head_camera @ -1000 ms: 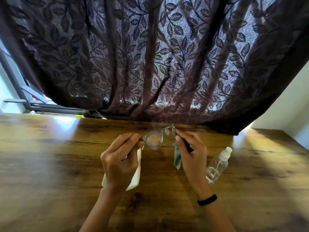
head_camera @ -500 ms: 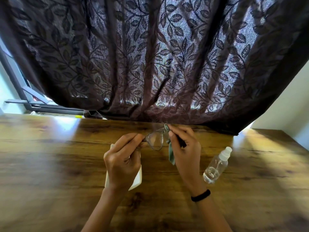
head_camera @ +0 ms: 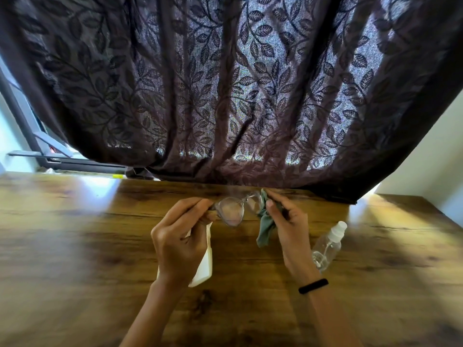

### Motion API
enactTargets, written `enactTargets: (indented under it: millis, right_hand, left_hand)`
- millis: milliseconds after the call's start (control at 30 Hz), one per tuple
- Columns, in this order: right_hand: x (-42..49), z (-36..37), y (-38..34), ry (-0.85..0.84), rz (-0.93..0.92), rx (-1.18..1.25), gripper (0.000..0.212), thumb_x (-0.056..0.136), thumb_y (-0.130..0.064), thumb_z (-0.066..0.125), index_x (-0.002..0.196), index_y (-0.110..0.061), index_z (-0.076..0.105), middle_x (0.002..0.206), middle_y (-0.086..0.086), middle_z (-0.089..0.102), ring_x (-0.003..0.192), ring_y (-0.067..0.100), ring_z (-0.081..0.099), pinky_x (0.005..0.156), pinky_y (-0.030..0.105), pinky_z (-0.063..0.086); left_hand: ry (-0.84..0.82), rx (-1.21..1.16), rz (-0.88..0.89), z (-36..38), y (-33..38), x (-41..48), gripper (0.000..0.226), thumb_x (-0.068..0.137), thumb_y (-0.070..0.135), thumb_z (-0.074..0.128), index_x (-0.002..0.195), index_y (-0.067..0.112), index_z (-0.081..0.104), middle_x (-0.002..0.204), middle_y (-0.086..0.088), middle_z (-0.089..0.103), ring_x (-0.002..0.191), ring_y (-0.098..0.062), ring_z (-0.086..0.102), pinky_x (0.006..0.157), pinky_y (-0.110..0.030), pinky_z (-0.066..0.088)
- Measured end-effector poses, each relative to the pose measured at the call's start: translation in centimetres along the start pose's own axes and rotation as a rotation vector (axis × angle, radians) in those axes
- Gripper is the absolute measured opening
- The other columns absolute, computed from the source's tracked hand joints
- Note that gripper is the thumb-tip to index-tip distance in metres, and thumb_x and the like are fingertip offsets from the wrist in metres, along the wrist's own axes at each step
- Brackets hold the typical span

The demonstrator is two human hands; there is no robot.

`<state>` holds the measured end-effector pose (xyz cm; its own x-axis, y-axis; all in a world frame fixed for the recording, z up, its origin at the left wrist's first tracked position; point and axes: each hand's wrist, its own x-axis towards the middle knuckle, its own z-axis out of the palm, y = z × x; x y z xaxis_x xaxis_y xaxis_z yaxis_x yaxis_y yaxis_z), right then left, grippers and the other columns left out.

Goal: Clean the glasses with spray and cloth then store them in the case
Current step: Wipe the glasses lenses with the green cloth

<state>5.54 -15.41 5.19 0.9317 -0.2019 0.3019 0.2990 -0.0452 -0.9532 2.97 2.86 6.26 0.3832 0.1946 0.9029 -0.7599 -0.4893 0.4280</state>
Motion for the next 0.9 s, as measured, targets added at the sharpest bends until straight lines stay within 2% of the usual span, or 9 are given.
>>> enactTargets:
  millis: [100, 200, 267, 400, 500, 567, 633, 733, 900]
  right_hand:
    - [0.4, 0.0, -0.3, -0.107, 0.060, 0.102, 0.029, 0.081, -0.019, 0.059, 0.109, -0.025, 0.064, 0.110, 0.005, 0.067, 0.102, 0.025, 0.062, 0.087, 0.033, 0.051]
    - [0.7, 0.0, -0.4, -0.132, 0.090, 0.178, 0.031, 0.078, -0.021, 0.059, 0.108, -0.017, 0.064, 0.104, 0.010, 0.066, 0.099, 0.032, 0.060, 0.090, 0.045, 0.045]
    - [0.7, 0.0, -0.4, -0.129, 0.088, 0.184, 0.027, 0.077, -0.019, 0.058, 0.104, -0.015, 0.063, 0.097, 0.008, 0.066, 0.091, 0.025, 0.060, 0.084, 0.041, 0.047]
    - [0.8, -0.2, -0.7, -0.157, 0.088, 0.297, 0.019, 0.075, -0.019, 0.057, 0.093, -0.018, 0.063, 0.090, 0.001, 0.063, 0.082, 0.012, 0.059, 0.071, 0.022, 0.051]
    - [1.0, -0.8, -1.1, -0.136, 0.040, 0.276, 0.019, 0.075, -0.025, 0.057, 0.094, -0.021, 0.061, 0.092, -0.001, 0.060, 0.085, 0.012, 0.056, 0.073, 0.028, 0.048]
    - [1.2, -1.1, -1.4, -0.126, -0.009, 0.203, 0.022, 0.076, -0.028, 0.057, 0.097, -0.021, 0.060, 0.093, -0.001, 0.060, 0.084, 0.014, 0.055, 0.073, 0.034, 0.045]
    - [1.4, -1.2, -1.7, -0.127, -0.044, 0.196, 0.023, 0.077, -0.027, 0.057, 0.097, -0.018, 0.059, 0.090, -0.001, 0.062, 0.078, 0.008, 0.060, 0.068, 0.027, 0.049]
    - [1.5, -1.2, -1.7, -0.120, -0.072, 0.238, 0.021, 0.076, -0.023, 0.057, 0.096, -0.016, 0.060, 0.090, 0.003, 0.062, 0.069, 0.002, 0.063, 0.061, 0.013, 0.050]
    - [1.4, -0.8, -0.9, -0.094, -0.077, 0.199, 0.021, 0.078, -0.024, 0.056, 0.097, -0.018, 0.062, 0.077, -0.007, 0.067, 0.068, 0.002, 0.064, 0.063, 0.013, 0.051]
  left_hand:
    - [0.018, -0.044, -0.022, 0.0, 0.1, 0.0, 0.019, 0.078, 0.002, 0.057, 0.095, 0.006, 0.066, 0.087, 0.005, 0.061, 0.084, 0.006, 0.057, 0.075, -0.006, 0.045]
    - [0.037, -0.037, -0.025, -0.2, -0.3, 0.0, 0.019, 0.079, 0.001, 0.057, 0.096, 0.003, 0.064, 0.088, -0.001, 0.061, 0.080, -0.002, 0.058, 0.073, -0.008, 0.048]
    - [0.041, -0.039, -0.028, -0.4, -0.4, 0.2, 0.018, 0.080, 0.002, 0.058, 0.096, 0.004, 0.065, 0.087, -0.003, 0.061, 0.076, -0.006, 0.059, 0.071, -0.011, 0.049]
    - [0.003, -0.029, -0.031, -0.7, -0.5, 0.6, 0.020, 0.079, 0.002, 0.056, 0.098, 0.004, 0.063, 0.086, 0.000, 0.061, 0.076, -0.003, 0.056, 0.070, -0.009, 0.048]
    - [-0.103, 0.050, -0.057, -1.0, -1.2, 0.8, 0.019, 0.077, -0.006, 0.060, 0.094, -0.003, 0.067, 0.088, 0.000, 0.060, 0.074, -0.005, 0.057, 0.067, -0.011, 0.049]
    - [-0.191, 0.091, -0.068, -1.2, -1.4, 1.0, 0.021, 0.076, -0.009, 0.063, 0.097, -0.005, 0.067, 0.090, -0.001, 0.060, 0.078, -0.005, 0.057, 0.071, -0.008, 0.048]
    - [-0.273, 0.091, -0.088, -1.1, -1.3, 1.2, 0.025, 0.078, -0.010, 0.061, 0.102, -0.003, 0.065, 0.093, 0.001, 0.059, 0.081, 0.000, 0.056, 0.072, -0.004, 0.045]
    - [-0.343, 0.052, -0.145, -1.1, -1.3, 1.4, 0.030, 0.080, -0.014, 0.057, 0.105, 0.001, 0.063, 0.091, 0.010, 0.057, 0.072, 0.009, 0.055, 0.064, -0.002, 0.042]
    - [-0.215, -0.106, -0.263, -0.8, -0.8, 1.1, 0.031, 0.082, -0.006, 0.058, 0.099, 0.020, 0.061, 0.085, 0.016, 0.061, 0.052, -0.002, 0.059, 0.047, -0.011, 0.048]
